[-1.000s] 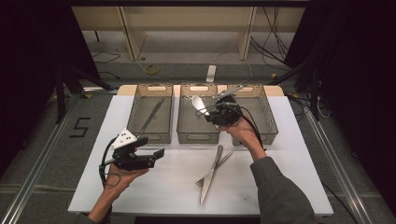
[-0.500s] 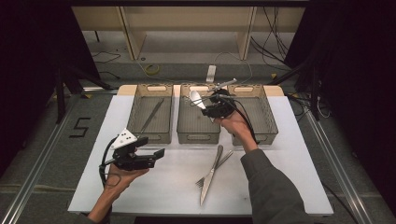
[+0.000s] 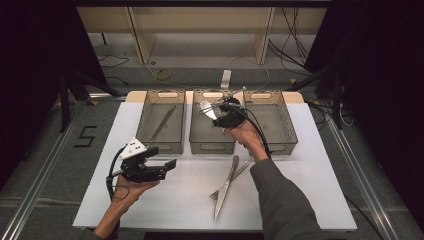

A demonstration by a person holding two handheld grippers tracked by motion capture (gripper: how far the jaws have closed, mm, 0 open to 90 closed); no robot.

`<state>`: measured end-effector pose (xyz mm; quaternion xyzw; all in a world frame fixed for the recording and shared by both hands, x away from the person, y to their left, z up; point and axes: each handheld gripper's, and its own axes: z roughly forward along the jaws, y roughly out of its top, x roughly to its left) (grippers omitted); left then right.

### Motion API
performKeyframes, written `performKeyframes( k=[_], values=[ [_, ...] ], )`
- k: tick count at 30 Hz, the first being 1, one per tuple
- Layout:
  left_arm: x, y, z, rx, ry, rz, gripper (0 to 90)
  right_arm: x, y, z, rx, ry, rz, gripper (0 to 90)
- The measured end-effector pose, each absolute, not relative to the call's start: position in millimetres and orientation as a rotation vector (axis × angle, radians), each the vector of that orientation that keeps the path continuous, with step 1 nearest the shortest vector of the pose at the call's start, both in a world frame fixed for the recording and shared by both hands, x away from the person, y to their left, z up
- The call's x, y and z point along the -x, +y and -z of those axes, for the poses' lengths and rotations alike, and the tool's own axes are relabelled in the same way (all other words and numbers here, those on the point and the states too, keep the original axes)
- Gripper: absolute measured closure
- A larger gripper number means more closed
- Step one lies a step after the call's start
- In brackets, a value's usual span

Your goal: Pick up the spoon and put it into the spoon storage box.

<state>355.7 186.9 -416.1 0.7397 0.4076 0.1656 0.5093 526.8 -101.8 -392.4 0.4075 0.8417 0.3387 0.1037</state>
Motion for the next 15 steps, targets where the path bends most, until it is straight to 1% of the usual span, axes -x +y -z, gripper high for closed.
performKeyframes(
  k=[15],
  values=[
    [-355,187,416,-1.774,0.988,-0.397,17.2,-529,-94,415,-1.222,2.555,-0.912,74.3]
  ],
)
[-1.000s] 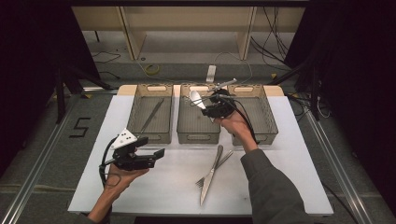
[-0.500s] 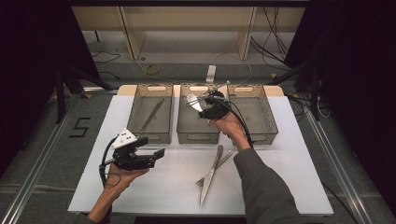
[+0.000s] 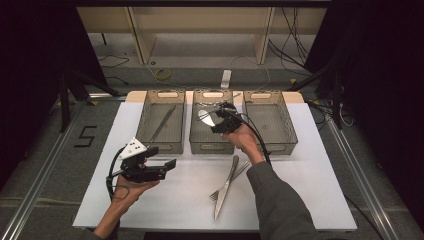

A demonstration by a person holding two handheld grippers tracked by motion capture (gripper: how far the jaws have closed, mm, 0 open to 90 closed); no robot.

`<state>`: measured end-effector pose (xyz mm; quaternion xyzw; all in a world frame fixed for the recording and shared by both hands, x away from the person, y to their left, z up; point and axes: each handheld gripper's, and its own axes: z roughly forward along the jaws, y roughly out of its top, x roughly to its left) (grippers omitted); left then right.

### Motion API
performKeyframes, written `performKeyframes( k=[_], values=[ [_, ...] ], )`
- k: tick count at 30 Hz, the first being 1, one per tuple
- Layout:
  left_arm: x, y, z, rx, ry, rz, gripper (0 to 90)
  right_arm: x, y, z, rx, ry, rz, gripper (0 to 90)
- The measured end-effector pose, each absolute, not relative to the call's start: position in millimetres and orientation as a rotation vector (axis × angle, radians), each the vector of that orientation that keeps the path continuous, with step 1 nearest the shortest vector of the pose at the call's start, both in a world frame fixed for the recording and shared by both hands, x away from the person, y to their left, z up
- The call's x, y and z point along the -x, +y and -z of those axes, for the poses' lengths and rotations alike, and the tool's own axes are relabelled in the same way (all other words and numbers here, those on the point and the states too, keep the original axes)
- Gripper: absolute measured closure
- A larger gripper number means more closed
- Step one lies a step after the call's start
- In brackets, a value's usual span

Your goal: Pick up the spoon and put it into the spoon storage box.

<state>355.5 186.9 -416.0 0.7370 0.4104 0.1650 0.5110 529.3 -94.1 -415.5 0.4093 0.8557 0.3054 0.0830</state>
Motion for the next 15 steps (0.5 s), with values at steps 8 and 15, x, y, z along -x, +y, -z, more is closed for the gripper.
performKeyframes(
  k=[8,15],
  values=[
    [-355,187,416,-1.772,0.987,-0.394,17.2,-528,-98,406,-1.240,2.526,-0.997,55.4],
    [-355,187,416,-1.771,0.988,-0.397,17.2,-507,-112,396,-1.144,2.542,-1.052,46.6]
  ],
)
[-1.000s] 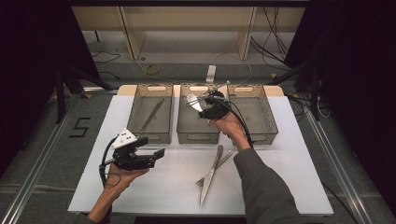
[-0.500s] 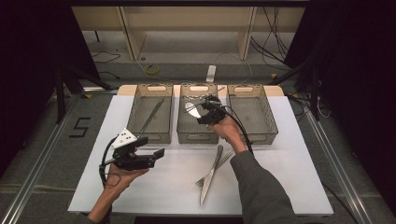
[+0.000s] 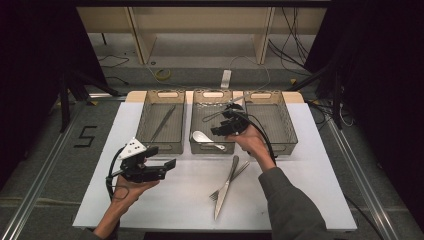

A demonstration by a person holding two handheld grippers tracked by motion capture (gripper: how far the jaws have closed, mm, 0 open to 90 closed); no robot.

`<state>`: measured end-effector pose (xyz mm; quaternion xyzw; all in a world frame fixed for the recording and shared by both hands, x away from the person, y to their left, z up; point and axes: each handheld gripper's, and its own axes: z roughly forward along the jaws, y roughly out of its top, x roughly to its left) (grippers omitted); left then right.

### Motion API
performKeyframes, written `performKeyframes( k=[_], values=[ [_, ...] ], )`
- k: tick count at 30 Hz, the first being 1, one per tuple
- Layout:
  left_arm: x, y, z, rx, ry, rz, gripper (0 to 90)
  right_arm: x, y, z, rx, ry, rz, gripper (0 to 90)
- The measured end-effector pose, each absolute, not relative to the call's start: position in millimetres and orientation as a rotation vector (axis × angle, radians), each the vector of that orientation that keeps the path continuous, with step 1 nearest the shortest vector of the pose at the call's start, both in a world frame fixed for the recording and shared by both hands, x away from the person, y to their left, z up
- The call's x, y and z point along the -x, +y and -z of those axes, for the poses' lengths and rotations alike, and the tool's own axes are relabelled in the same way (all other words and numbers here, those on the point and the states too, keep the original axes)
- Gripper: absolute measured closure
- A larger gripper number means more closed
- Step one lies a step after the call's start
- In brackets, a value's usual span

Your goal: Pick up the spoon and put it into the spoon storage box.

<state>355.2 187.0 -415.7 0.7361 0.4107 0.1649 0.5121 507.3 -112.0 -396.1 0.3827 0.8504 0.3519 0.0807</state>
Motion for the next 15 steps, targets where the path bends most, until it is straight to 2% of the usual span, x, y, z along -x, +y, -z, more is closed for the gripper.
performKeyframes(
  k=[6,15],
  values=[
    [-356,188,416,-1.769,0.994,-0.401,17.2,-483,-121,393,-1.070,2.557,-1.102,42.0],
    [-355,187,416,-1.768,0.994,-0.403,17.1,-447,-130,401,-0.967,2.542,-1.179,40.8]
  ],
)
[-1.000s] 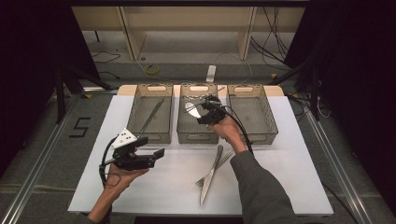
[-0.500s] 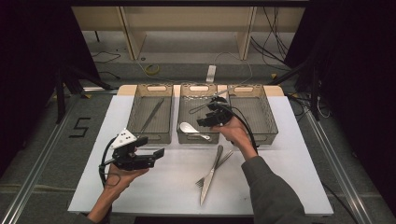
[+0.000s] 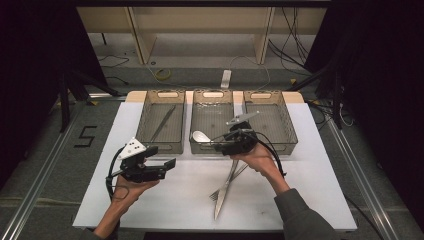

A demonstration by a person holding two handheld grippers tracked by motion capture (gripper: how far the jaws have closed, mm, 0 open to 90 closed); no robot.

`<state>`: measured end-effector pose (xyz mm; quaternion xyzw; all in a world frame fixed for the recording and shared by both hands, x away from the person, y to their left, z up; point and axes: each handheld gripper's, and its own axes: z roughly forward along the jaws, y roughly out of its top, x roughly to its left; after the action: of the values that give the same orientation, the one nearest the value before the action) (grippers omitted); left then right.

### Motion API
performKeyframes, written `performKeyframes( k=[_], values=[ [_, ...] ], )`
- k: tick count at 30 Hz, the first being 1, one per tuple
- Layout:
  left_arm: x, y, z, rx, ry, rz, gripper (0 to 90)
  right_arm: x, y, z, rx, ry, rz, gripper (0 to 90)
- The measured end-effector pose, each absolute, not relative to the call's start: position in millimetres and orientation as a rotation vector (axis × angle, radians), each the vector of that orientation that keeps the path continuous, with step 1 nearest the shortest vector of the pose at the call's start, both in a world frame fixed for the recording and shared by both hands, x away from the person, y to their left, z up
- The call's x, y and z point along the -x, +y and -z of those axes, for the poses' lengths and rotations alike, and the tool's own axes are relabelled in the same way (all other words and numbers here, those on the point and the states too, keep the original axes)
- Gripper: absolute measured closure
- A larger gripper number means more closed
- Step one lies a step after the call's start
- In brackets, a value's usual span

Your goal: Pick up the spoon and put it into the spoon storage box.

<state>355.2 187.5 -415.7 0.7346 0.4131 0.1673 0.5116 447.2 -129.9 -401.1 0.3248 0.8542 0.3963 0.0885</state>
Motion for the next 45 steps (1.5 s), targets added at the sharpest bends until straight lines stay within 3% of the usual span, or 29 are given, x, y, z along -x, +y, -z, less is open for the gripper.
performKeyframes(
  k=[27,33,45],
  values=[
    [-357,186,415,-1.770,0.993,-0.399,17.0,-432,-143,427,-0.980,2.603,-1.094,33.4],
    [-357,186,415,-1.772,0.993,-0.400,17.0,-436,-146,434,-1.003,2.615,-1.076,37.6],
    [-357,186,415,-1.773,0.991,-0.403,17.0,-439,-148,449,-1.024,2.659,-1.030,57.0]
  ],
)
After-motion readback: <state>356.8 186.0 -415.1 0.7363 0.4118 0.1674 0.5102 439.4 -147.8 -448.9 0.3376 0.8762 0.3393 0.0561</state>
